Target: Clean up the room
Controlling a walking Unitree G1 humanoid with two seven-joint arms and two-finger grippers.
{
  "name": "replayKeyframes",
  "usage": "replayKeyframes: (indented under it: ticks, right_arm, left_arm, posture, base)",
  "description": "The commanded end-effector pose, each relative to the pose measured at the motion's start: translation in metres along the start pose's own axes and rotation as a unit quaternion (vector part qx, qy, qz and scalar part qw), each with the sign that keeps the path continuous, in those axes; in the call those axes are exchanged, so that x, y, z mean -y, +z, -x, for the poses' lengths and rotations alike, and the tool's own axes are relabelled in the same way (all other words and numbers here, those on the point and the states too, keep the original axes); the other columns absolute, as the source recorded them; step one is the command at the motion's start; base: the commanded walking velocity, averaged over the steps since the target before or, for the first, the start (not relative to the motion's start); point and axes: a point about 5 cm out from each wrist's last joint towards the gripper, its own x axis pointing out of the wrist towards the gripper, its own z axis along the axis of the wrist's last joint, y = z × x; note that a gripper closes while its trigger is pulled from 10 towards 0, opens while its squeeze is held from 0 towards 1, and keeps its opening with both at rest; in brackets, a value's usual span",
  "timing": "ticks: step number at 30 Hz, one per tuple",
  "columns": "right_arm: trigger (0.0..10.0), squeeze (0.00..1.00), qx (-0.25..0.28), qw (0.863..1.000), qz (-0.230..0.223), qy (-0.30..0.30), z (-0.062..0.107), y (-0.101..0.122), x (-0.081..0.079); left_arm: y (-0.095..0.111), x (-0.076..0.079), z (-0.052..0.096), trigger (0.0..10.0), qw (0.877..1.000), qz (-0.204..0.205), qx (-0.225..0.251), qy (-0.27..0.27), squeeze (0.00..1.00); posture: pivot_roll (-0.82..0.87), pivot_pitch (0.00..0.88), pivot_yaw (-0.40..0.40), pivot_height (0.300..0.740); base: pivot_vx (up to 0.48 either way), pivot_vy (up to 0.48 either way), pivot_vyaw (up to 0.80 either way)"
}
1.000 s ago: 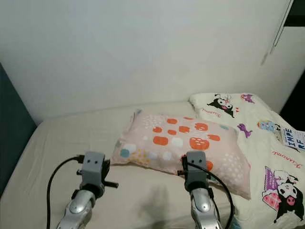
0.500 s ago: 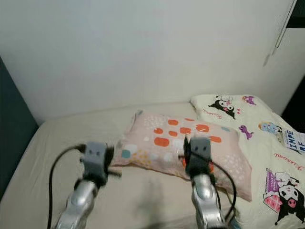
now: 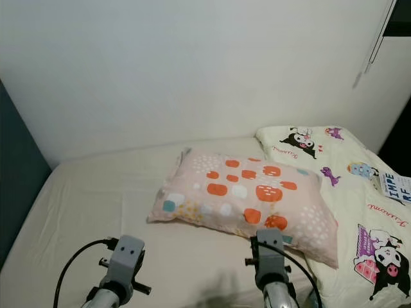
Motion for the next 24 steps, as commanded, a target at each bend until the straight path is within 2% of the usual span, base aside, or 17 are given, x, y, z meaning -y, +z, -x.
replayKeyframes:
  ticks: [1,4,10,19,24]
  right_arm:
    - [10.0,0.00,-0.033,0.999,0.003,-0.003,0.006,-0.014,0.001]
    - [10.0,0.00,-0.057,0.998,0.005,-0.006,0.012,-0.026,0.001]
    - [10.0,0.00,-0.077,0.997,0.010,-0.008,0.019,-0.037,0.001]
    - [10.0,0.00,-0.064,0.998,0.005,-0.008,0.013,-0.031,0.000]
    - [10.0,0.00,-0.060,0.998,0.003,-0.006,0.012,-0.029,-0.001]
  left_arm:
    - [-0.018,-0.003,0.007,10.0,0.999,0.005,-0.046,0.011,0.00]
    - [-0.027,-0.005,0.009,10.0,0.997,0.024,-0.073,0.028,0.00]
    - [-0.028,-0.004,0.008,10.0,0.995,0.056,-0.079,0.038,0.00]
    - [-0.017,-0.002,0.000,10.0,0.993,0.087,-0.068,0.041,0.00]
    - [-0.016,-0.002,0.000,10.0,0.993,0.086,-0.067,0.035,0.00]
  posture:
    - [0.02,0.098,-0.018,0.740]
    - [0.02,0.098,-0.019,0.740]
    - [0.02,0.100,-0.017,0.740]
    - [0.00,0.112,-0.028,0.740]
    - [0.00,0.120,-0.022,0.740]
  base:
    - [0.000,0.000,0.00]
    - [0.000,0.000,0.00]
    - [0.000,0.000,0.00]
    - [0.000,0.000,0.00]
    - [0.000,0.000,0.00]
